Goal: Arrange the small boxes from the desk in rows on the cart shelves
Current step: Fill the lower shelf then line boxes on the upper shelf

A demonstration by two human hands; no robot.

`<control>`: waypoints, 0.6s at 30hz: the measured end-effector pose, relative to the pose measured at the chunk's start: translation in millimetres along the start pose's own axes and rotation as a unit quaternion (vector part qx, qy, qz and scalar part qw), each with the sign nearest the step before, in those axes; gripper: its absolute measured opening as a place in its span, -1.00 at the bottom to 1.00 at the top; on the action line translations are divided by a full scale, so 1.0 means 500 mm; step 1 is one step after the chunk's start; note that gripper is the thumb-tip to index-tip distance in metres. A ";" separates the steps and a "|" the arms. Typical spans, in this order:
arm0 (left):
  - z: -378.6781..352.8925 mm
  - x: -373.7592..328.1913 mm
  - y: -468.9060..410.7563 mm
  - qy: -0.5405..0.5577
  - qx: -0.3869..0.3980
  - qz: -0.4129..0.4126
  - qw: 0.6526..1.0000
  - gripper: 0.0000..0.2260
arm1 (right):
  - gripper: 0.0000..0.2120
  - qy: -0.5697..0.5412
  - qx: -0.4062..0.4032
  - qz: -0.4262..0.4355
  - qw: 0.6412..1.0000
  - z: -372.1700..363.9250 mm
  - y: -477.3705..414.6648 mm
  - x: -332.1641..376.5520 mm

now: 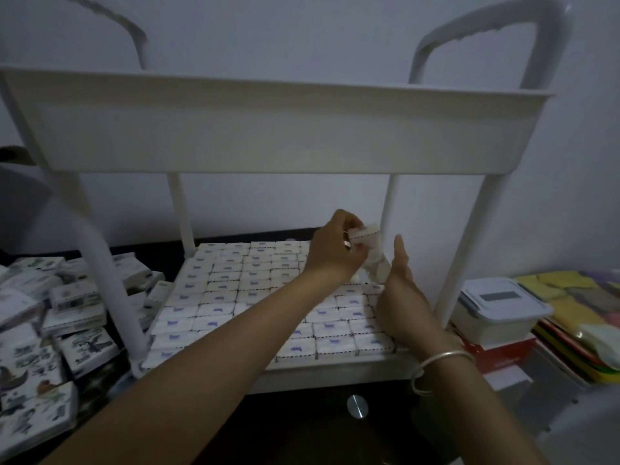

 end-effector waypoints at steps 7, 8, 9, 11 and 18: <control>-0.045 0.036 -0.011 -0.126 0.125 0.050 0.983 -0.70 | -0.21 0.001 -0.046 -0.005 0.999 -0.008 -0.011 -0.007; -0.038 0.037 -0.009 -0.147 0.121 0.047 0.980 -0.71 | -0.18 0.022 -0.051 -0.001 0.998 -0.013 -0.007 -0.008; -0.030 0.036 -0.008 -0.163 0.118 0.040 0.979 -0.73 | -0.18 0.042 -0.056 -0.003 0.998 -0.017 -0.004 -0.010; -0.025 0.032 -0.008 -0.191 0.133 0.018 0.972 -0.77 | -0.23 0.070 -0.072 0.004 0.995 -0.021 -0.006 -0.012; -0.040 0.051 0.011 -0.298 0.218 0.038 0.929 -0.73 | -0.33 0.030 -0.092 0.026 0.995 0.008 0.036 0.042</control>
Point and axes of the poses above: each hand's wrist, its own y-axis away from the middle knuckle, its own z-axis out of the back of the hand, x = y × z, the point moved 4 cm from there along -y, towards the middle knuckle, and after that the axes turned 13 degrees about x, right-handed, at the moved point
